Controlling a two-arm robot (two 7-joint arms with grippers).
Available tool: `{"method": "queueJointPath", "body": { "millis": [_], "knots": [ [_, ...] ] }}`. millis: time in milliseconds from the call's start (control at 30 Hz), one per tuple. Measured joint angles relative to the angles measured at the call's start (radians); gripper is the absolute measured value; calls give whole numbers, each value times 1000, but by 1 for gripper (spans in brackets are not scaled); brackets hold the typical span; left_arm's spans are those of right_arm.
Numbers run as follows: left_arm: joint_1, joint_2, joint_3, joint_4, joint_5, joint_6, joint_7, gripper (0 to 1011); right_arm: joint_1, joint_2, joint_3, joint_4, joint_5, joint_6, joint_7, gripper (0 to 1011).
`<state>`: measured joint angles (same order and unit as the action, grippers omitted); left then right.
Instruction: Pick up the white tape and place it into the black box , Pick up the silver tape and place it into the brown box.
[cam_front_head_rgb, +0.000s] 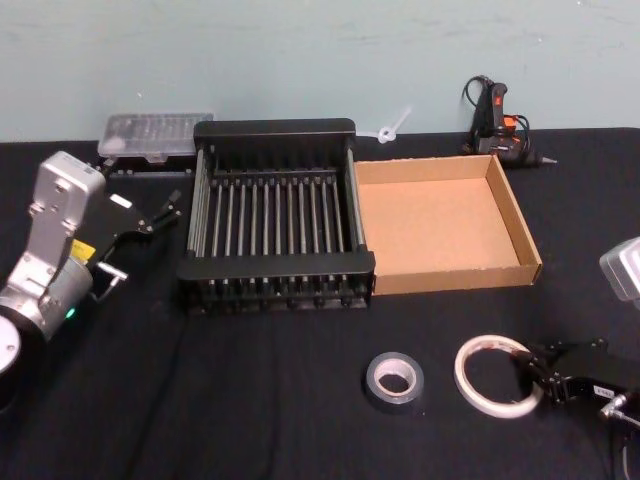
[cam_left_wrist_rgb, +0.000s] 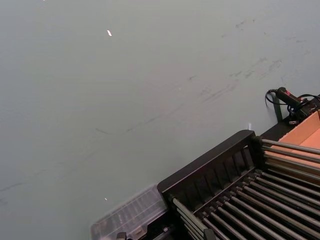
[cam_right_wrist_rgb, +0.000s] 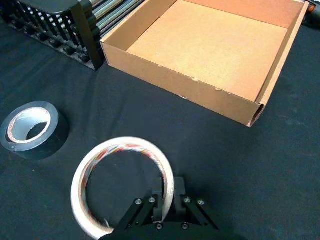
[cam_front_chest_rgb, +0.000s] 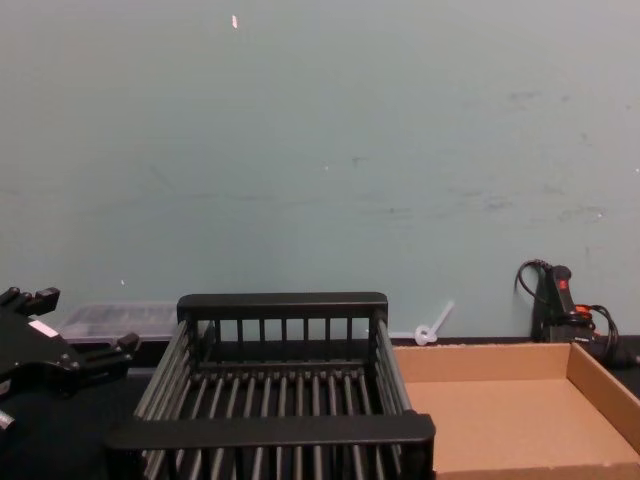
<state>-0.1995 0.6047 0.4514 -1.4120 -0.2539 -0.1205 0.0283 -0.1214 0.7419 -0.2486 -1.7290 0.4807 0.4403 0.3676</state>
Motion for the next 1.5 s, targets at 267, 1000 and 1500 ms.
{"method": "queueJointPath", "body": {
  "millis": [267, 1000, 1500],
  "knots": [
    [0, 0, 0, 0, 0, 0, 0, 1001, 0, 0, 0, 0, 0, 0, 0, 99],
    [0, 0, 0, 0, 0, 0, 0, 1001, -5, -4, 14, -14, 0, -28, -4, 95],
    [0, 0, 0, 0, 0, 0, 0, 1001, 88, -43, 11, -13, -3, -77, -6, 95]
  ]
}}
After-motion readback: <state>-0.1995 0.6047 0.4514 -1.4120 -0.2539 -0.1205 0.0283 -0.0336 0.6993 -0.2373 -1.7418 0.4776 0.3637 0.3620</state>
